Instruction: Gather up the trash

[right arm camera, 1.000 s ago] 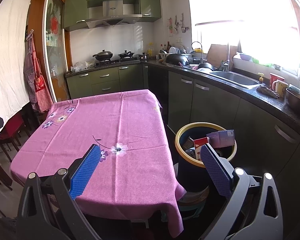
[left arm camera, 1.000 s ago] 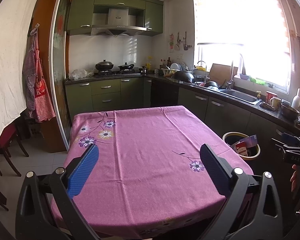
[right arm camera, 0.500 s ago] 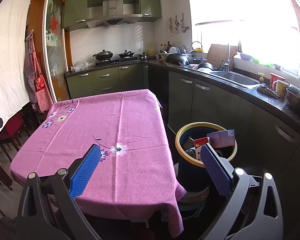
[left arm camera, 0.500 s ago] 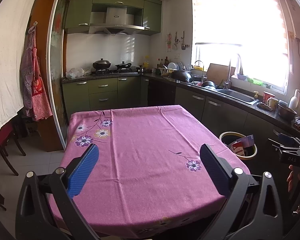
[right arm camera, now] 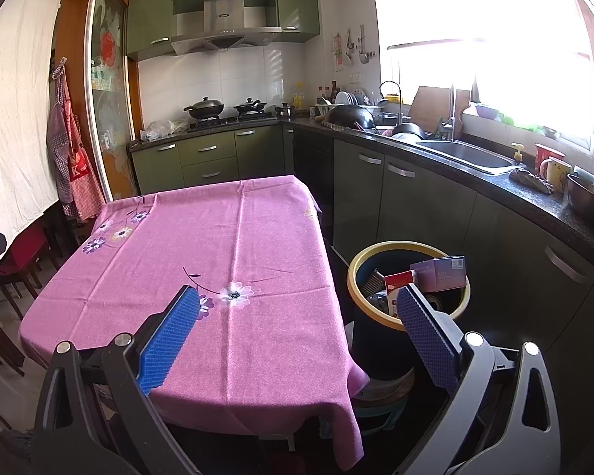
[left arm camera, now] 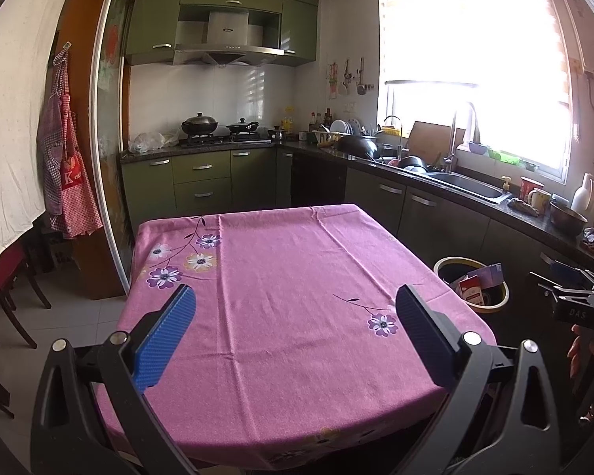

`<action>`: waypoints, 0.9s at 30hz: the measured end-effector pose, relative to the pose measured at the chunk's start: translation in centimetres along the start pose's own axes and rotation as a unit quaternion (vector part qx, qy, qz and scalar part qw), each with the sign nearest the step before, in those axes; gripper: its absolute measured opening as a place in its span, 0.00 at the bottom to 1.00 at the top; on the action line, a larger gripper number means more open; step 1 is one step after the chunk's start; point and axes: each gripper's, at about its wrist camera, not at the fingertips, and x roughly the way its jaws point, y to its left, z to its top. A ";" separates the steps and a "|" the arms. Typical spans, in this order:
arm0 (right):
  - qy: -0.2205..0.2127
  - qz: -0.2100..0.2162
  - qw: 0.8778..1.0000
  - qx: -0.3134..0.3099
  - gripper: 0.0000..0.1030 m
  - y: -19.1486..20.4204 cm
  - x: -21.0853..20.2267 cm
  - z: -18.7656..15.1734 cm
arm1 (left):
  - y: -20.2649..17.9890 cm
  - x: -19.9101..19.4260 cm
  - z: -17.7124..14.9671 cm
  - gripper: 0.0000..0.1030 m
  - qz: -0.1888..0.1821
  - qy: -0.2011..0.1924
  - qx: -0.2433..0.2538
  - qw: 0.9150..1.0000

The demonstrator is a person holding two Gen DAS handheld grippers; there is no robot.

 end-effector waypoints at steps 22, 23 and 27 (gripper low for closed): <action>0.003 0.001 1.000 0.000 0.95 -0.1 0.6 -0.4 | -0.8 1.0 0.0 0.93 -0.006 0.013 0.007 1.000; 0.004 0.001 1.000 0.000 0.95 0.0 0.7 -0.4 | -0.8 1.2 0.0 0.93 -0.005 0.016 0.006 1.000; 0.008 0.004 1.000 -0.004 0.95 0.2 1.4 -0.3 | -0.5 2.4 0.1 0.93 -0.014 0.030 0.001 0.999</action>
